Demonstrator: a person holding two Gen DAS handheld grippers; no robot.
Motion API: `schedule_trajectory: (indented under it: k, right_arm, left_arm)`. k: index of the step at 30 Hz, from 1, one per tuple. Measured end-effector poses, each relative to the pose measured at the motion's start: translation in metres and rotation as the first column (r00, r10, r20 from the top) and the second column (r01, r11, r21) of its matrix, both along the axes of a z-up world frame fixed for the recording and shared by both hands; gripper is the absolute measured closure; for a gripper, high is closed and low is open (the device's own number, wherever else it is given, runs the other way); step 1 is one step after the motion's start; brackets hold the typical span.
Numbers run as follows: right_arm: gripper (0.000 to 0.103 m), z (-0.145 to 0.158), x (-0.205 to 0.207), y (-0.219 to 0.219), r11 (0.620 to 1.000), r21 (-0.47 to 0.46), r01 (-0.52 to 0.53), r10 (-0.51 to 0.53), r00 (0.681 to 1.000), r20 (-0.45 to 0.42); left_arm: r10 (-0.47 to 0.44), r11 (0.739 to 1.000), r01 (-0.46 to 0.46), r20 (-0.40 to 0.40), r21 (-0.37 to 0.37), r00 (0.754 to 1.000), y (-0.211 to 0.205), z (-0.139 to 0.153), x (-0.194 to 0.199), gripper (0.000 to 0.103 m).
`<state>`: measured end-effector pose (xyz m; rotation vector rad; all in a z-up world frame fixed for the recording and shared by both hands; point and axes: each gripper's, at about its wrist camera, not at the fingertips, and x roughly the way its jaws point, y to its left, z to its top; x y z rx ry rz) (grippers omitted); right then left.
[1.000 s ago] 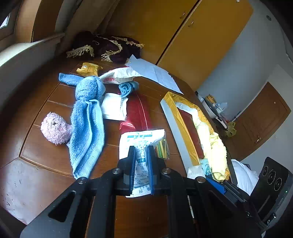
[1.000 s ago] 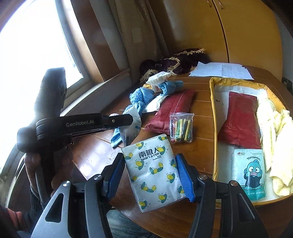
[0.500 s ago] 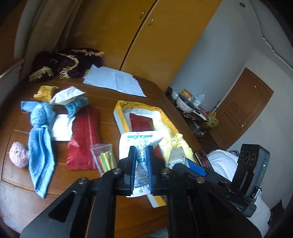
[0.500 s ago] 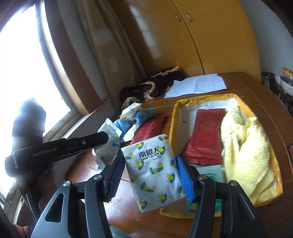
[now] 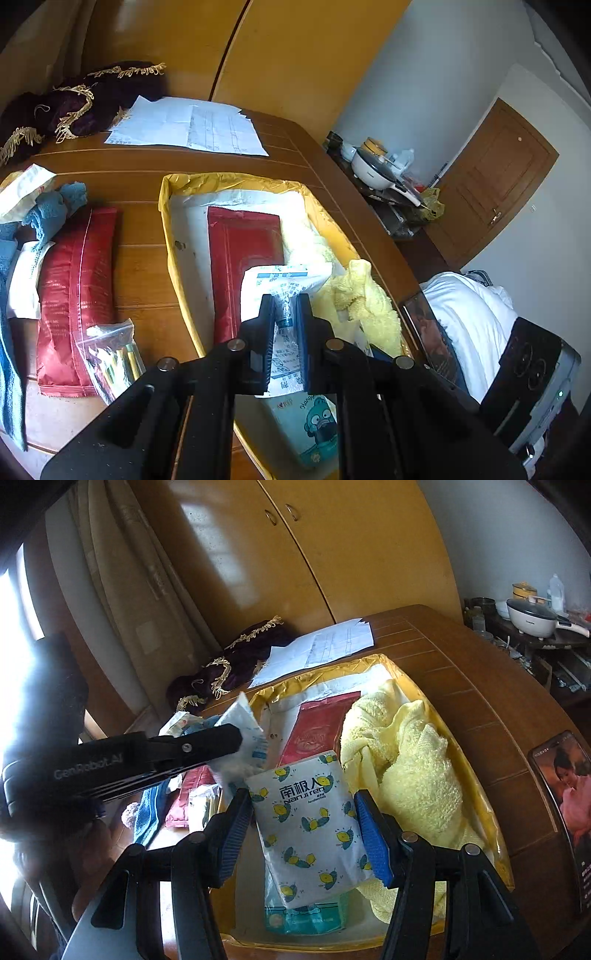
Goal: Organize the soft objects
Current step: 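Carry the white packet and lemon-print pack into the tray and release, then grasp the pink fluffy ball with the left tool while the right tool grasps the clear marker bag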
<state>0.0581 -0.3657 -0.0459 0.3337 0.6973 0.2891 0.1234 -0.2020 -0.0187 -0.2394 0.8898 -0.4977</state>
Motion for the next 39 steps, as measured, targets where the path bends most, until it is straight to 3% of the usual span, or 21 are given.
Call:
schedule_trajectory:
  k: [6,12,16,19,21,23,26,29,32,39]
  right_arm:
    - [0.044,-0.011,0.0,0.004,0.999,-0.041,0.016,-0.016,1.0,-0.01]
    - [0.043,-0.011,-0.003,0.012,0.994,-0.1,0.042,-0.041,0.999,0.009]
    - [0.041,-0.012,-0.003,0.011,0.995,-0.086,0.05,-0.05,0.999,0.005]
    - [0.037,-0.011,-0.005,0.007,0.997,-0.058,0.053,-0.053,0.999,0.003]
    - [0.033,-0.007,-0.009,0.005,0.998,-0.04,0.056,-0.055,0.998,0.014]
    - [0.028,-0.001,-0.015,0.002,0.998,-0.018,0.066,-0.065,0.997,0.036]
    - [0.025,0.012,-0.025,0.001,0.998,0.006,0.06,-0.061,0.996,0.072]
    - [0.022,0.025,-0.036,0.012,1.0,0.022,0.004,-0.006,0.993,0.115]
    - [0.02,0.033,-0.043,0.037,0.994,0.013,-0.11,0.107,0.984,0.141]
    - [0.021,0.024,-0.022,0.098,0.954,0.053,-0.296,0.293,0.954,0.058]
  left_arm:
    - [0.03,0.999,-0.029,-0.036,0.025,0.999,-0.003,-0.016,0.011,0.094]
    - [0.036,0.999,-0.037,-0.052,-0.018,0.998,0.002,-0.022,0.014,0.093]
    - [0.035,0.996,-0.043,-0.089,-0.083,0.995,0.013,-0.026,0.019,0.091]
    - [0.013,0.989,-0.027,-0.1,-0.147,0.995,0.022,-0.025,0.016,0.075]
    - [0.025,0.981,-0.038,-0.07,-0.189,0.997,0.033,-0.018,0.007,0.05]
    - [0.058,0.975,-0.061,-0.021,-0.215,0.998,0.049,-0.008,-0.008,0.045]
    - [0.117,0.975,-0.108,0.035,-0.197,0.993,0.076,0.001,-0.03,0.045]
    - [0.234,0.966,-0.222,0.083,-0.131,0.969,0.109,0.005,-0.048,0.045]
    - [0.353,0.935,-0.352,0.125,-0.037,0.927,0.142,0.004,-0.054,0.045]
    - [0.515,0.855,-0.518,0.062,0.039,0.855,0.216,-0.019,-0.047,0.045]
